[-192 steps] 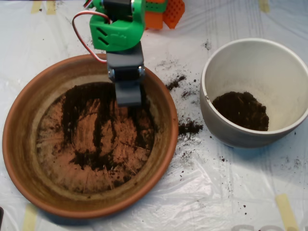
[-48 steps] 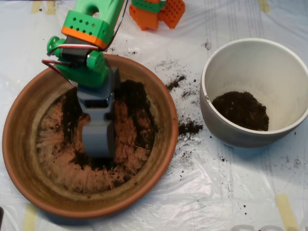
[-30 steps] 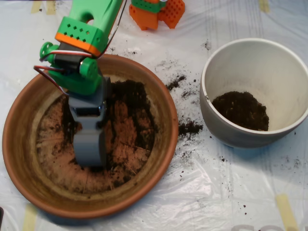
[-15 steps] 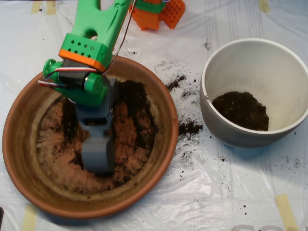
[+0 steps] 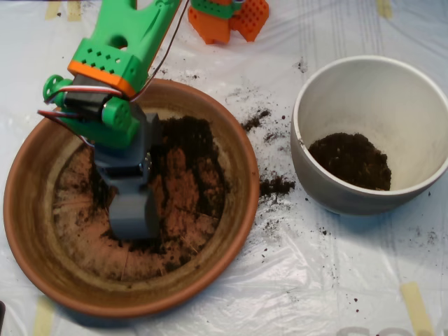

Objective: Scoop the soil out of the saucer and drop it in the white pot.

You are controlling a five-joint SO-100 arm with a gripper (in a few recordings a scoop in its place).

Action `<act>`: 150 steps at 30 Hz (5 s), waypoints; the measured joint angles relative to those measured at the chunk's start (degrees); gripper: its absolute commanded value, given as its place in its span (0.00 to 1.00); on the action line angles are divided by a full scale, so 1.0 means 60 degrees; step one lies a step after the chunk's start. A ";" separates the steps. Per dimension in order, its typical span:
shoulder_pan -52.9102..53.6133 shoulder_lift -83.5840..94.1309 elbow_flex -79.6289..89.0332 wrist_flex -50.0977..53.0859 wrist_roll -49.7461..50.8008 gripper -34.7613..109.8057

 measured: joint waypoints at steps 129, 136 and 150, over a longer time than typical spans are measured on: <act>-0.3442 0.6929 0.1553 0.0586 0.3325 0.56; -0.1348 0.8042 0.5845 -0.1582 0.3340 0.55; 0.1289 0.5801 0.7793 -0.4497 0.2183 0.55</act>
